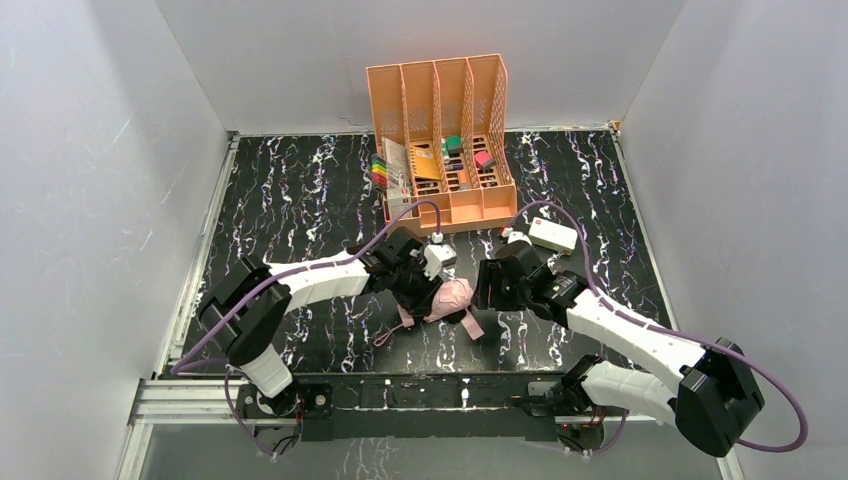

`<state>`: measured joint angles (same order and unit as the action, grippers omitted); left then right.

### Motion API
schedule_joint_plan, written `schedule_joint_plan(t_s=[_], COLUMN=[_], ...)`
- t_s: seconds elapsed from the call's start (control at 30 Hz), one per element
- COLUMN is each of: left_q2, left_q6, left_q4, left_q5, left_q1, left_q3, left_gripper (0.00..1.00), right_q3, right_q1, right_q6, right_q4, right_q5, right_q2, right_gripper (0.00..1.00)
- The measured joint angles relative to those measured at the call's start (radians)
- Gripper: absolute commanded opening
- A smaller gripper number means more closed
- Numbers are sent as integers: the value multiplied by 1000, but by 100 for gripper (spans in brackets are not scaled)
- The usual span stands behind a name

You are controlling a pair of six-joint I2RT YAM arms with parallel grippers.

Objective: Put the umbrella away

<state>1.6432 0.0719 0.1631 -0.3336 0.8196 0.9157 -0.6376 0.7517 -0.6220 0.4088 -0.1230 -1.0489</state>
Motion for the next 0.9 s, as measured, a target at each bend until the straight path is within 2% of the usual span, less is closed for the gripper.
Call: schedule_joint_plan(t_s=[0.3, 0.67, 0.9], left_q2=[1, 0, -2], left_q6=[-116, -255, -339], left_q4=[-11, -26, -32], left_q5=[51, 169, 286], left_q1=[24, 80, 130], left_q3=[0, 0, 0], left_gripper=[0, 0, 0], right_q3=[134, 195, 227], right_q1=[-11, -21, -27], right_q6=[-266, -517, -611], right_q4=[7, -7, -40], right_q5=[20, 10, 7], right_q2=[9, 16, 52], right_gripper=[61, 58, 60])
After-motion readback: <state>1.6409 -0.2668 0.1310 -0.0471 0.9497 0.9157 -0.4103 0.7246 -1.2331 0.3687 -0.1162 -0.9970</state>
